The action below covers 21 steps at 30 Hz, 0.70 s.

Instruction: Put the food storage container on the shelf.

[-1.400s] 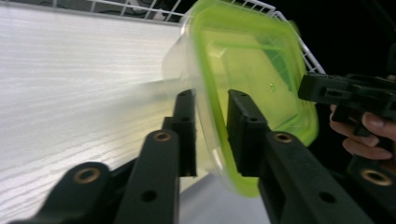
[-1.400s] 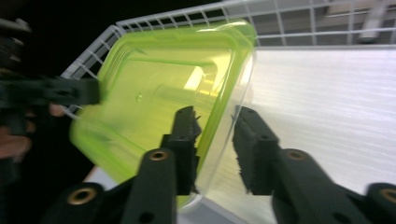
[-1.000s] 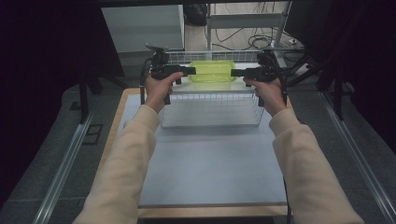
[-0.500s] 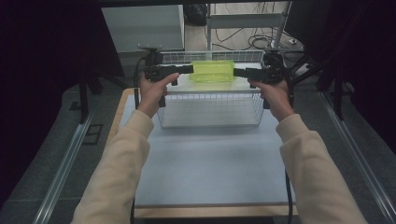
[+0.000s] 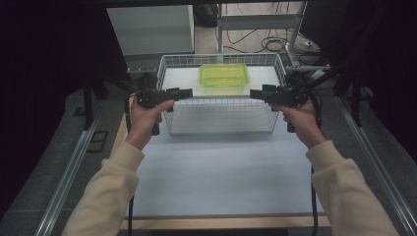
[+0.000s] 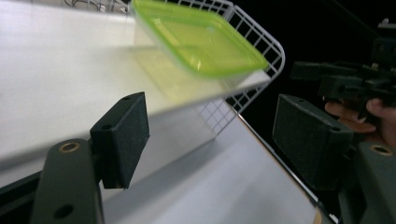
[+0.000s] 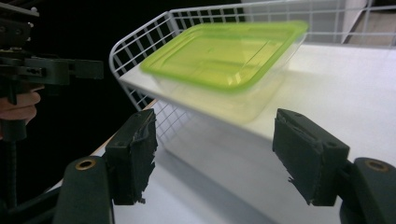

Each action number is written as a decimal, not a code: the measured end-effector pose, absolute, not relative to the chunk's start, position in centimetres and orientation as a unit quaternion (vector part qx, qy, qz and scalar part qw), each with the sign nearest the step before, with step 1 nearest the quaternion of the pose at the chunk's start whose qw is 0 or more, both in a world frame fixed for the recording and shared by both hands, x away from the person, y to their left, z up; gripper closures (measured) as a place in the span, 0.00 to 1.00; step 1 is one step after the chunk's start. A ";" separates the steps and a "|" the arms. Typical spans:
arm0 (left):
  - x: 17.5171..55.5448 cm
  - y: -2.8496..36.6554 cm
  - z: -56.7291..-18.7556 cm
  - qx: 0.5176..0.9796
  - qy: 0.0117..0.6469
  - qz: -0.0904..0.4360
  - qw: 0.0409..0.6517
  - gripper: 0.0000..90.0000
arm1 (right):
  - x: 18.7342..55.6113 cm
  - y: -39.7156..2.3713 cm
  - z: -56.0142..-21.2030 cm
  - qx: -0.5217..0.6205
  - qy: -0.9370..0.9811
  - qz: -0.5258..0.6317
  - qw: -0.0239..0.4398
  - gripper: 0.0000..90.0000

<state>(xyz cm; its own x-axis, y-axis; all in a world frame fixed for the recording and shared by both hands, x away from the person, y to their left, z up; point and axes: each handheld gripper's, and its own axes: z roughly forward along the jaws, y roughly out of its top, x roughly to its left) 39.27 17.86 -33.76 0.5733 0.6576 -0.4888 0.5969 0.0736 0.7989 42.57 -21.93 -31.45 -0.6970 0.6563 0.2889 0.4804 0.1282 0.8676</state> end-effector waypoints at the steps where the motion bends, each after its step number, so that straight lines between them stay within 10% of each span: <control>1: 38.7 17.9 -34.1 0.683 0.458 0.028 0.568 0.30 | 42.2 -22.0 -31.7 0.376 0.750 0.538 0.081 0.34; 21: 28.2 16.4 -44.1 0.737 0.423 0.040 0.525 0.30 | 33.3 -23.3 -41.9 0.315 0.786 0.527 0.074 0.30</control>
<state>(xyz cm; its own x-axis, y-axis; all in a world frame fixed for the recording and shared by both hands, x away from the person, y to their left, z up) 28.23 16.42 -44.13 0.6382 0.6662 -0.3859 0.5825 -0.0901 0.8078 33.28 -23.25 -41.86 -0.7909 0.5729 0.2153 0.4166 0.2461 0.8752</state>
